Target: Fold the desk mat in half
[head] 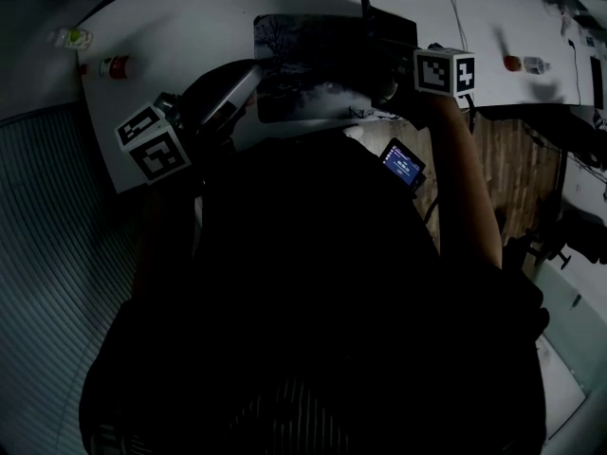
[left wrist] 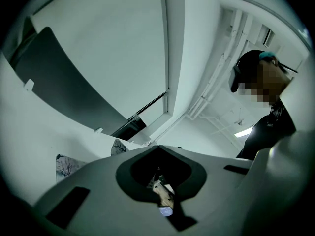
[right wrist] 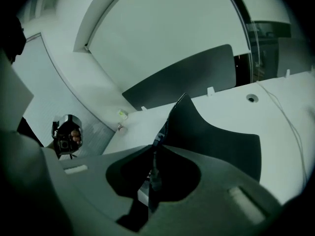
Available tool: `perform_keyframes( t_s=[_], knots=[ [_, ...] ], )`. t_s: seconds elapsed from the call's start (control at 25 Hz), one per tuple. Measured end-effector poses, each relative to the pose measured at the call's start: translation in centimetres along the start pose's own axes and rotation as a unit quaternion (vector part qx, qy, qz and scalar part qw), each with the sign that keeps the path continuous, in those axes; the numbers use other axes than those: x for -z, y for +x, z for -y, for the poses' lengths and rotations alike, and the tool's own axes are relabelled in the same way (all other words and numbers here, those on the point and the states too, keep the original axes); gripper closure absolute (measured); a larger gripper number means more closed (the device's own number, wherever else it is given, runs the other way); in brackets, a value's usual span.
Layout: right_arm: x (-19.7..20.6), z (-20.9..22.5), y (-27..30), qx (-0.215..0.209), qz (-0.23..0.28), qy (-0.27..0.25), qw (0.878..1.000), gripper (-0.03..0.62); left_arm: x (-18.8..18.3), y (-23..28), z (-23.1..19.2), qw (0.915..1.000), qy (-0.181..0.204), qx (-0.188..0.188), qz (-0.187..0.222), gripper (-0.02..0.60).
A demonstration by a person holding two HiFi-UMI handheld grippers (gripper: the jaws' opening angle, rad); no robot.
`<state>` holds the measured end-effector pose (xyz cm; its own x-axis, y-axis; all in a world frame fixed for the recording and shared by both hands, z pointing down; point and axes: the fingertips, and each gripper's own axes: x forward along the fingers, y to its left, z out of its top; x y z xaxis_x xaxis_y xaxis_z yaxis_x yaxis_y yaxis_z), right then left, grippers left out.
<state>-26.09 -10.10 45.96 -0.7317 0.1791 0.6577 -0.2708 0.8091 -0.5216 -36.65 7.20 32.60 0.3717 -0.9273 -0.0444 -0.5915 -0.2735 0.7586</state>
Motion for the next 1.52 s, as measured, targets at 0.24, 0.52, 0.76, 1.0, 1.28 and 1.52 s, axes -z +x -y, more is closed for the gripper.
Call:
perform_keyframes(
  t_s=[0.24, 0.52, 0.76, 1.0, 1.28, 1.52],
  knots=[
    [1.7, -3.4, 5.8, -0.049, -0.065, -0.013, 0.997, 0.563, 0.1, -3.0, -1.2, 0.9995, -0.006, -0.026, 0.015, 0.574],
    [4.3, -5.8, 12.2, -0.072, -0.143, -0.047, 0.986, 0.563, 0.0, -7.0, -1.9, 0.9970, -0.008, -0.059, 0.050, 0.574],
    [6.0, -6.8, 16.0, -0.120, -0.176, -0.007, 0.977, 0.563, -1.0, -8.5, -1.8, 0.9949, -0.002, -0.078, 0.064, 0.574],
    [8.1, -7.9, 20.1, -0.123, -0.214, -0.007, 0.969, 0.557, -1.1, -9.2, -2.4, 0.9935, -0.002, -0.091, 0.069, 0.574],
    [6.2, -10.5, 19.3, -0.196, -0.159, 0.035, 0.967, 0.511, -1.0, -8.0, -2.4, 0.9947, 0.003, -0.094, 0.043, 0.574],
    [-2.1, -12.4, 11.1, -0.262, -0.013, 0.042, 0.964, 0.536, -1.1, -5.6, -2.8, 0.9970, 0.018, -0.075, 0.006, 0.574]
  ],
)
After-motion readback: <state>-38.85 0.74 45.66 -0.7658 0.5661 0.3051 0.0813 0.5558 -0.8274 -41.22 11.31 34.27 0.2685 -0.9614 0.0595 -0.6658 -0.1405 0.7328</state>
